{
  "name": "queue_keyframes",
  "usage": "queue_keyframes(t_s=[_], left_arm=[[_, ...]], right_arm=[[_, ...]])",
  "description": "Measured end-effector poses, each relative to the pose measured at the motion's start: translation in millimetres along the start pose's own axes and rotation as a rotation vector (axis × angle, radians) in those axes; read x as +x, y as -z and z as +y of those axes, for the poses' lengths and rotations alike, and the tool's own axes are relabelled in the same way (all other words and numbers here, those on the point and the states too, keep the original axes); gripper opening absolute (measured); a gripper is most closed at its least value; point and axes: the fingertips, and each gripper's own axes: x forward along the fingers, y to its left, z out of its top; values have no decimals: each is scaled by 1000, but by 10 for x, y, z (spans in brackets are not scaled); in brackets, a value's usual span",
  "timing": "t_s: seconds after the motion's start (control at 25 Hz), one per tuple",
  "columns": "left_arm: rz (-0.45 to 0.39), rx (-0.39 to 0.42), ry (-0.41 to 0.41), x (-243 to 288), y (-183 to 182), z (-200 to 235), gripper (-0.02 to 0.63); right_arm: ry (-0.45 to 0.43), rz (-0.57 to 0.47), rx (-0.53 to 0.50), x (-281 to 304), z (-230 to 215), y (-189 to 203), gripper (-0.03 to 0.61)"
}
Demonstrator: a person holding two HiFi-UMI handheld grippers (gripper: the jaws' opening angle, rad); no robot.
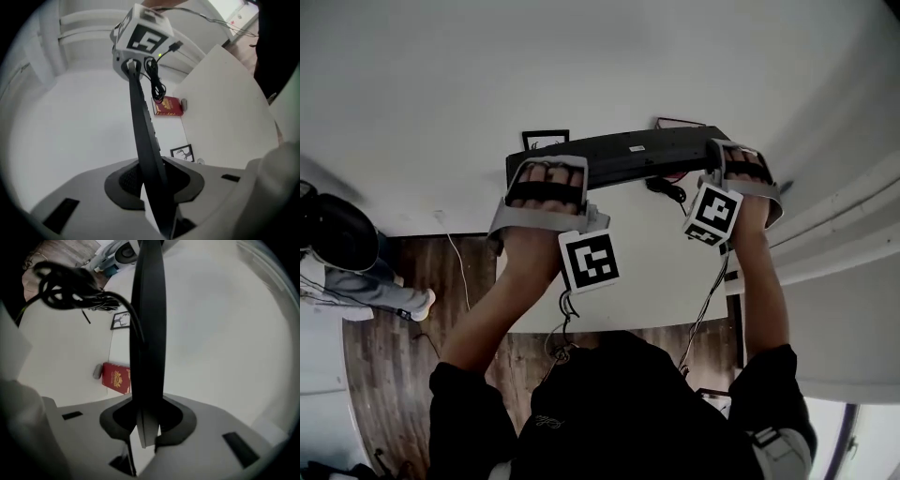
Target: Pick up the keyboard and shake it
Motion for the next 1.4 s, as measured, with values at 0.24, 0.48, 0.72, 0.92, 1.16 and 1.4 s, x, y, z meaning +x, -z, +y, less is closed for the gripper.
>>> queue_keyframes(t_s=[0.24,0.48,0.72,0.92,1.16,1.4], left_arm=[[-99,59,-5,-390,-713,113,107],[-175,66,-4,-357,-1076,67,106],[-176,7,98,-23,-937,-391,100],[-131,-6,256,238,-641,-985,86],[-121,-58,504,572,-545,-2067,78],[-144,-106,879,633,-671,-3031,77]], right_arm=[[-32,126,89,-89,206,704,94],[-88,189,109,-186,512,1062,94],[-167,155,13,-414,939,826,94],[-252,80,3,-720,1280,421,95],[-465,-74,27,-732,2110,-73,94],[-822,-240,47,-440,3036,-341,94]])
